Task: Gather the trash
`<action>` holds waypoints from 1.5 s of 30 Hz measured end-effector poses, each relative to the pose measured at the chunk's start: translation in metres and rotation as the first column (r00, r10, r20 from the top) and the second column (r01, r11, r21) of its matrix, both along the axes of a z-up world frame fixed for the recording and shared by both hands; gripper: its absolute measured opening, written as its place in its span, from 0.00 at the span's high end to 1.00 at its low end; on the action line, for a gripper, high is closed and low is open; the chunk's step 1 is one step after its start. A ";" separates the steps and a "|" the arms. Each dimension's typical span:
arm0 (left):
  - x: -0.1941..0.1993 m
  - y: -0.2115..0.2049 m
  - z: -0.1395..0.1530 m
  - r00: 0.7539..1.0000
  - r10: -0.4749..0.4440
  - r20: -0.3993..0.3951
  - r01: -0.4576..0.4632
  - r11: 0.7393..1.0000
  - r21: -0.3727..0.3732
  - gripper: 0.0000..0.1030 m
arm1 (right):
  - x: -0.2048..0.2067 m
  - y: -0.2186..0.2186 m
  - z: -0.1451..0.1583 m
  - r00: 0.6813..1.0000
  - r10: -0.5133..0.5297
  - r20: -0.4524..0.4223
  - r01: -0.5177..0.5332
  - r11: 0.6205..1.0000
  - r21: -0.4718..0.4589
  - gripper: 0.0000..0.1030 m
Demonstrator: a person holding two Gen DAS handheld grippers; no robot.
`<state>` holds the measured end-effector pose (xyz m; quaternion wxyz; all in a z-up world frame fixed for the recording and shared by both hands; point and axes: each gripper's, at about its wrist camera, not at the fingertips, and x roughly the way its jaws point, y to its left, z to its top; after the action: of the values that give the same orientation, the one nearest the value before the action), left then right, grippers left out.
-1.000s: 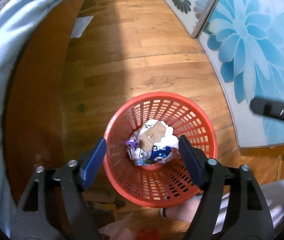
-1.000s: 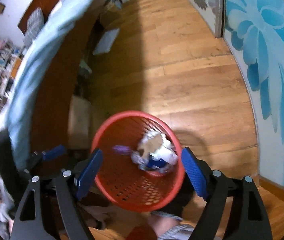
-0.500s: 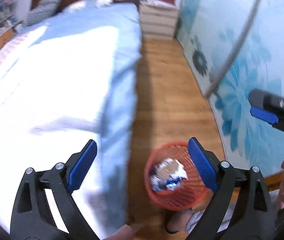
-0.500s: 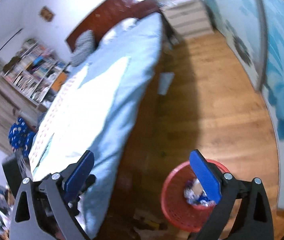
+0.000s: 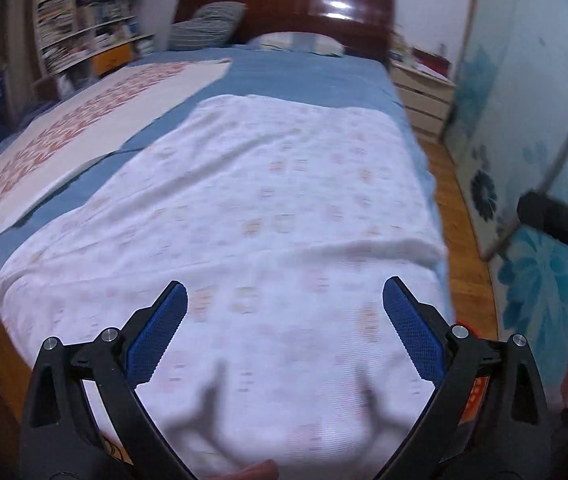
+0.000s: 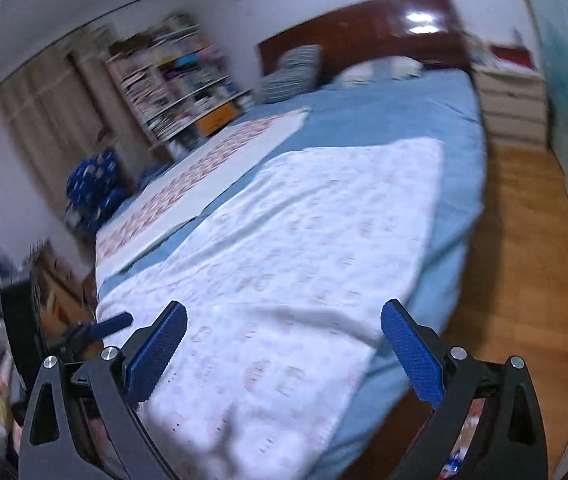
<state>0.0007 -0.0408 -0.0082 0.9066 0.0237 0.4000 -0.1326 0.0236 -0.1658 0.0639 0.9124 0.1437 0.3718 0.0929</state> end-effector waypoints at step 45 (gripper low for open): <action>0.032 0.045 -0.016 0.995 0.086 -0.046 -0.086 0.996 -0.004 0.05 | 0.048 0.051 -0.054 0.992 0.070 -0.104 -0.072 0.997 -0.020 0.07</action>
<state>0.0332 0.0040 -0.0245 0.9022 0.0007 0.4207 -0.0950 0.0720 -0.1152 0.0103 0.8897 0.1241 0.4244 0.1134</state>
